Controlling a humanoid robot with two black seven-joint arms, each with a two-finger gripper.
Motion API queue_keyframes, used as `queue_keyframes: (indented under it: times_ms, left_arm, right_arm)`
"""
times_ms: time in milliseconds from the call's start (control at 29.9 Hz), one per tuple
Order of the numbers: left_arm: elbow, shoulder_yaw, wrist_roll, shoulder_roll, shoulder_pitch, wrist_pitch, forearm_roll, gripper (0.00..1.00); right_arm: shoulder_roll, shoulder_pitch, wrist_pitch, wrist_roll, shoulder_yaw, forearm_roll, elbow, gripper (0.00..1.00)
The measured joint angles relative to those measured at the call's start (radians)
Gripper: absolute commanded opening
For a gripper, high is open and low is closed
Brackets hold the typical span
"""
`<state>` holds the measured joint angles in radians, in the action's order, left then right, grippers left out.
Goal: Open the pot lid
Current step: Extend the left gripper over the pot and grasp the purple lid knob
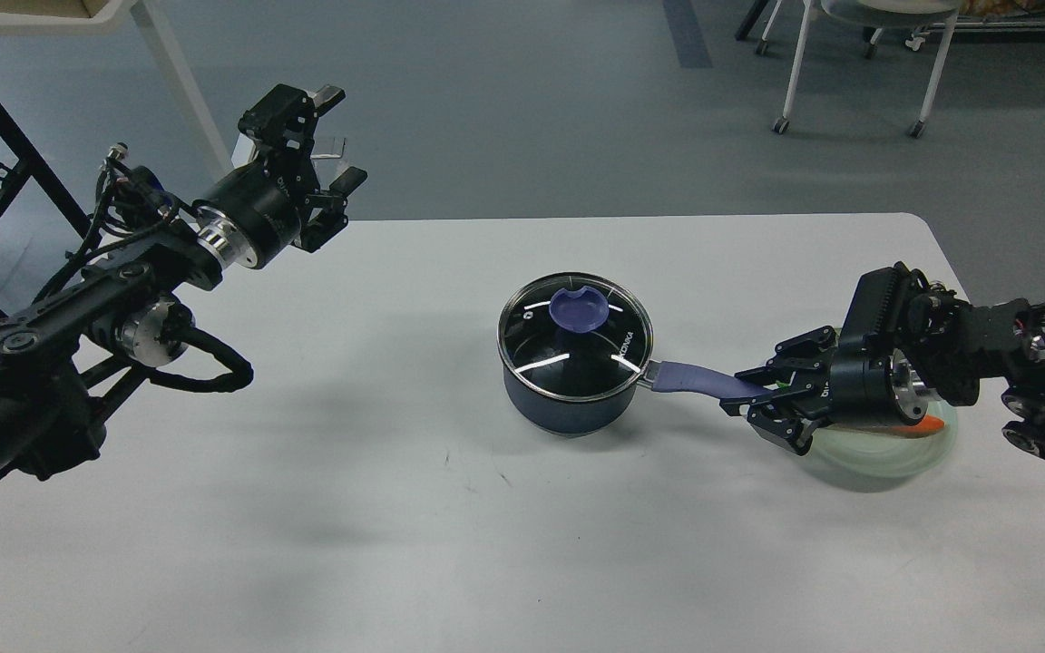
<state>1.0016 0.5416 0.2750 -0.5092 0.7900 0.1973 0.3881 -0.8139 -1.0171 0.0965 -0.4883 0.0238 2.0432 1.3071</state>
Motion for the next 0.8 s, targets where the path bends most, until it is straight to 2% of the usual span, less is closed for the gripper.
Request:
queue_keyframes:
  times_ms: [234,368,535,702,802]
  left_arm:
    - [0.0,0.0,-0.003,-0.002,0.009,0.012,0.005,0.98]
    - [0.004,-0.017,-0.006,-0.003,0.027,0.009,0.1,0.98]
    - [0.111,-0.026,0.0,-0.019,0.027,0.001,0.339,0.97]
    - [0.281,-0.039,0.001,-0.007,0.018,-0.095,0.694,0.97]
    - [0.327,-0.091,0.001,0.012,0.031,-0.156,0.902,0.97]
  right_arm:
    - [-0.002,-0.002,0.0,0.0,0.001,0.0,0.005,0.2]
    - [-0.002,-0.003,0.0,0.0,0.001,0.0,0.006,0.2]
    - [-0.002,-0.003,0.0,-0.001,0.001,0.0,0.006,0.19]
    - [-0.002,-0.003,0.0,-0.001,0.002,0.0,0.006,0.19]
    - [-0.002,-0.003,0.0,-0.001,0.002,0.0,0.006,0.19]
